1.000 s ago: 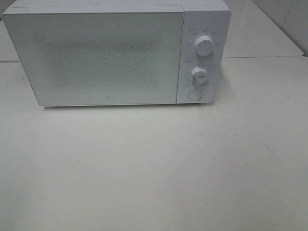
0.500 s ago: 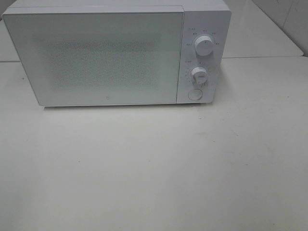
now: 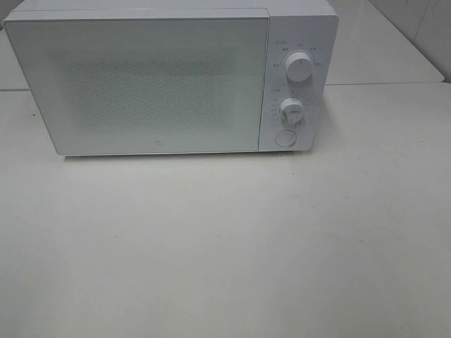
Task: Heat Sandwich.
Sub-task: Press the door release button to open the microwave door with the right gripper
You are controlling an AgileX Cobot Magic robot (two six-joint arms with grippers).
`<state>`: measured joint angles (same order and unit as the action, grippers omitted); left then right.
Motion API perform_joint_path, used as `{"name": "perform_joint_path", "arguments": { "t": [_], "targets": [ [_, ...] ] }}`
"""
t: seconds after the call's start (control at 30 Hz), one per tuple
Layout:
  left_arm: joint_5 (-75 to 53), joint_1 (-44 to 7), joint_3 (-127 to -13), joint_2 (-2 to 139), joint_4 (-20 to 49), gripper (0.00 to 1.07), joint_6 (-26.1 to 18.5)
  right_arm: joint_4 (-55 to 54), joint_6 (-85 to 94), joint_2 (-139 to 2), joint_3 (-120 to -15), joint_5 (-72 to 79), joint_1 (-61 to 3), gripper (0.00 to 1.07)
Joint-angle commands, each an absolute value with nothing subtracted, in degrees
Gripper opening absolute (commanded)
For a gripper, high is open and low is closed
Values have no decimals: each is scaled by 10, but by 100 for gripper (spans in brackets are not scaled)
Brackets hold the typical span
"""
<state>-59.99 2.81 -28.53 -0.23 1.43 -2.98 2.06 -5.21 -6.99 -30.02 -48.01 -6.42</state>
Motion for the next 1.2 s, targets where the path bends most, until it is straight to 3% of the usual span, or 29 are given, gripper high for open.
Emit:
{"name": "perform_joint_path", "arguments": {
  "t": [0.03,1.2],
  "targets": [
    [-594,29,-283,-15,18,98,-26,23,-60,-114,-303,-418,-61,75],
    [-594,29,-283,-15,18,98,-26,23,-60,-482,-303,-30,-61,75]
  ]
}}
